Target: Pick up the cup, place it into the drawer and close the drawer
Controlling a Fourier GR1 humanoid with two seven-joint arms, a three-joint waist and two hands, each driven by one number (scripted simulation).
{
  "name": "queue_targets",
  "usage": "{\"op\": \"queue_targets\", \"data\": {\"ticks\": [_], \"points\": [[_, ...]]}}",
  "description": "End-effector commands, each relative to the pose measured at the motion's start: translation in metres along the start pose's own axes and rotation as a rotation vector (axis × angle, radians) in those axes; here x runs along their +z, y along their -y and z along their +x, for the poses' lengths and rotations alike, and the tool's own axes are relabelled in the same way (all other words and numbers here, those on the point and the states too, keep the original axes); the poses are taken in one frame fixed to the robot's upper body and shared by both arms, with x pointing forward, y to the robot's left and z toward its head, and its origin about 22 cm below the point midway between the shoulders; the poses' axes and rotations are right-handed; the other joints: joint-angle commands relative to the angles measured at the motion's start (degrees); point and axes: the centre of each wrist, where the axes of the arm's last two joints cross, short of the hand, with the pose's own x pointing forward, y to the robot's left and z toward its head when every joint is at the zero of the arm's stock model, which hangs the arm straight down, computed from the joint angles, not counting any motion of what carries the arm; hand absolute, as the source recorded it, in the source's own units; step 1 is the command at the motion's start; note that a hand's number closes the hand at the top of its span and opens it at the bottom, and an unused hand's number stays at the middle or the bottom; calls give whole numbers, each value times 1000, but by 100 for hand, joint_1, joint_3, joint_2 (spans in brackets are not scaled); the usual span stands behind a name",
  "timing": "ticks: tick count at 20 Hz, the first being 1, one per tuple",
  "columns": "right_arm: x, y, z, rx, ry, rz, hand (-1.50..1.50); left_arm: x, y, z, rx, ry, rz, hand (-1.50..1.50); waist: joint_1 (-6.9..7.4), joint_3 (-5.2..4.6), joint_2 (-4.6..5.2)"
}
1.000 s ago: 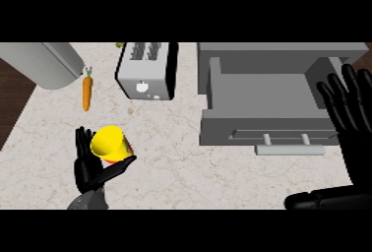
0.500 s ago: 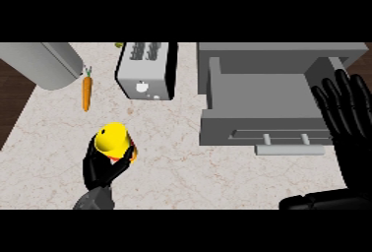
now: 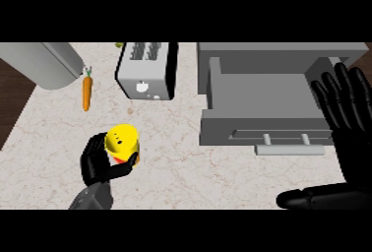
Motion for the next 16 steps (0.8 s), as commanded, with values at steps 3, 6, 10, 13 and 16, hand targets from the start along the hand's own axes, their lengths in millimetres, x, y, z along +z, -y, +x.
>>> {"op": "queue_targets", "data": {"ticks": [3, 6, 10, 13, 16], "points": [[-5, 2, 11, -5, 16, -7, -150, -23, -25, 14, 19, 52, -142, 150, -1, -1, -3], [0, 10, -3, 1, -4, -2, -150, -27, -36, 21, 74, 44, -261, 150, 4, 0, 1], [3, 14, -2, 1, -6, -20, -150, -58, -20, 43, 130, 87, -299, 150, 45, 6, -24], [4, 12, -5, 25, -18, -10, -150, -43, 14, 40, 148, 102, -393, 150, 45, 5, -21], [11, 22, -3, -2, -27, 6, -150, -61, 30, 64, 130, 96, -474, 150, 37, 7, -25]]}}
